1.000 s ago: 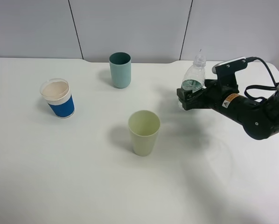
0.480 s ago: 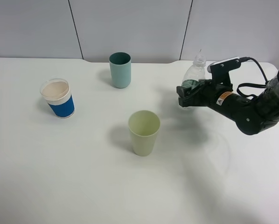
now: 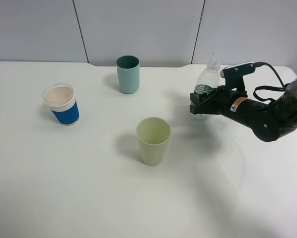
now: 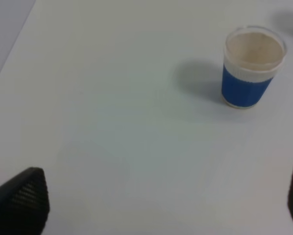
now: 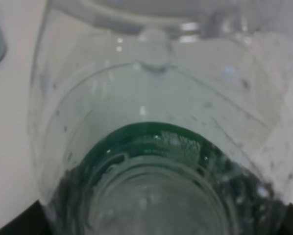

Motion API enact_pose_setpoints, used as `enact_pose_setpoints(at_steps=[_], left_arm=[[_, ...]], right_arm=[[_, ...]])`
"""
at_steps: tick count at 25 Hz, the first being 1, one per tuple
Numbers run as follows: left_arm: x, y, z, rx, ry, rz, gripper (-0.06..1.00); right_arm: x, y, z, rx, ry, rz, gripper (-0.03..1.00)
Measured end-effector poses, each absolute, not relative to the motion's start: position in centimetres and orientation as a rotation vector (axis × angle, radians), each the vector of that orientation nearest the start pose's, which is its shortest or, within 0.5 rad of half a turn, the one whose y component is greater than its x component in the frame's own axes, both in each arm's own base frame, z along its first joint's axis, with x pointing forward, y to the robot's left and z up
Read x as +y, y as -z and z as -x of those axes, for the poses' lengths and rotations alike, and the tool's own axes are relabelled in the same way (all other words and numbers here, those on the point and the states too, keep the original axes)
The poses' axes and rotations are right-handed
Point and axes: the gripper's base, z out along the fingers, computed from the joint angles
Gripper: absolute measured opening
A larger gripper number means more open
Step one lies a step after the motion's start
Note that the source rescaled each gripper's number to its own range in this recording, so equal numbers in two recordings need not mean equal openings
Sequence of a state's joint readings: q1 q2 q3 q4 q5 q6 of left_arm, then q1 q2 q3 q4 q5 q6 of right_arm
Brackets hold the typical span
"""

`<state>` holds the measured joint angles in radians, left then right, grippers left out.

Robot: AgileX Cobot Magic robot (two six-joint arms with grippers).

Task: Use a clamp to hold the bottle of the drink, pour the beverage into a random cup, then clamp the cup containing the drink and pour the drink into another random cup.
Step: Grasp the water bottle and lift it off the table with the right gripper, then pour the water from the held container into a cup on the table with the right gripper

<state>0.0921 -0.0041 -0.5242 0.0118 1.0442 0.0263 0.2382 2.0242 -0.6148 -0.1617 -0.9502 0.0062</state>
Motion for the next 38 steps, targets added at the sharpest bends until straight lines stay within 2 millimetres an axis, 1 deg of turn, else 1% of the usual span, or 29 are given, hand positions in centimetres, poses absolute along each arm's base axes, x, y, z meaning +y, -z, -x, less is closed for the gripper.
enact_pose_setpoints(at_steps=[3, 6, 9, 10, 12, 17, 19, 24, 31, 32, 38], left_arm=[[0.0, -28.5, 0.8, 1.999, -0.090, 0.066, 0.98], [0.0, -28.5, 0.8, 1.999, -0.090, 0.066, 0.98], [0.0, -28.5, 0.8, 1.999, -0.090, 0.066, 0.98], [0.0, -28.5, 0.8, 1.999, -0.090, 0.066, 0.98], [0.0, -28.5, 0.8, 1.999, -0.090, 0.066, 0.98], [0.0, -28.5, 0.8, 1.999, -0.090, 0.066, 0.98], [0.0, -28.5, 0.8, 1.999, -0.090, 0.066, 0.98], [0.0, -28.5, 0.8, 1.999, -0.090, 0.066, 0.98], [0.0, -28.5, 0.8, 1.999, -0.090, 0.066, 0.98], [0.0, -28.5, 0.8, 1.999, -0.090, 0.066, 0.98], [0.0, -28.5, 0.8, 1.999, -0.090, 0.066, 0.98]], right_arm=[[8.9, -9.5, -31.2, 1.936, -0.227, 0.429, 0.00], [8.9, -10.5, -31.0, 1.940, -0.197, 0.478, 0.00], [8.9, -12.2, -30.9, 1.896, -0.133, 0.579, 0.00], [8.8, -13.3, -30.7, 1.868, -0.083, 0.651, 0.00], [8.8, -14.4, -30.4, 1.836, -0.040, 0.718, 0.00], [8.9, -16.8, -30.0, 1.709, 0.061, 0.853, 0.00], [9.3, -17.4, -29.8, 1.654, 0.102, 0.922, 0.00], [10.5, -17.6, -29.3, 1.546, 0.181, 1.090, 0.00], [12.3, -17.6, -28.6, 1.436, 0.226, 1.233, 0.00], [12.3, -17.6, -28.6, 1.436, 0.226, 1.233, 0.00], [13.8, -17.6, -27.9, 1.289, 0.311, 1.395, 0.00]])
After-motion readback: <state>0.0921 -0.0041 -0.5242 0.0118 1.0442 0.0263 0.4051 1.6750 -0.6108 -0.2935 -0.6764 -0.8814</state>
